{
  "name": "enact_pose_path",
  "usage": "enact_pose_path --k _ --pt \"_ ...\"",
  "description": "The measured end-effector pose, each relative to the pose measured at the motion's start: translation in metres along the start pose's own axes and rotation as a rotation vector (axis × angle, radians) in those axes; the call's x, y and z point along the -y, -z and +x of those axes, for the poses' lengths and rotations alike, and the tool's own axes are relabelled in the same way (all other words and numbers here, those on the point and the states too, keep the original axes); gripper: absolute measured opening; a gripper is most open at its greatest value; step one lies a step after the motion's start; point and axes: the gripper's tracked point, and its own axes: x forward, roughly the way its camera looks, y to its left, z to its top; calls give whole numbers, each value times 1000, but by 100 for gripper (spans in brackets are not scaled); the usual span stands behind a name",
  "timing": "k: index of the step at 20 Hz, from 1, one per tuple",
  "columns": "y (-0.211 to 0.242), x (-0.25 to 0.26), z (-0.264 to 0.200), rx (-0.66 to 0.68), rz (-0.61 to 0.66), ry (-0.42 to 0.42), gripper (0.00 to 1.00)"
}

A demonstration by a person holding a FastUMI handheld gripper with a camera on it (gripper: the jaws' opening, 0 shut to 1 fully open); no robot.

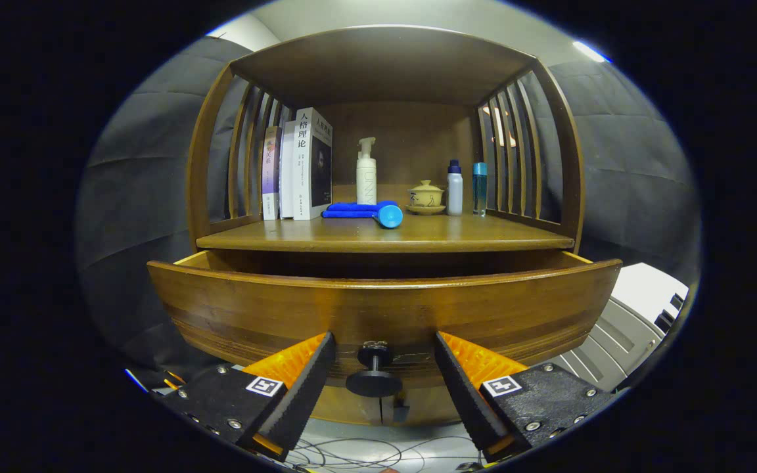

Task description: Pull open the drawer, take out the items inside it, and place them on the countertop above the cabinet.

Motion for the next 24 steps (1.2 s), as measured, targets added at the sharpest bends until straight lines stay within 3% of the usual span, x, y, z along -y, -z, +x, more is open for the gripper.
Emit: enact_pose_path --k 12,16,20,22,24 --pt "-10 0 64 11 -46 19 95" --pt "-11 -1 66 19 -58 23 94" --pt "-16 3 50 -12 -78 -42 95" --pt "-37 9 33 9 -20 -77 95" --pt "-76 31 14 62 26 -56 95"
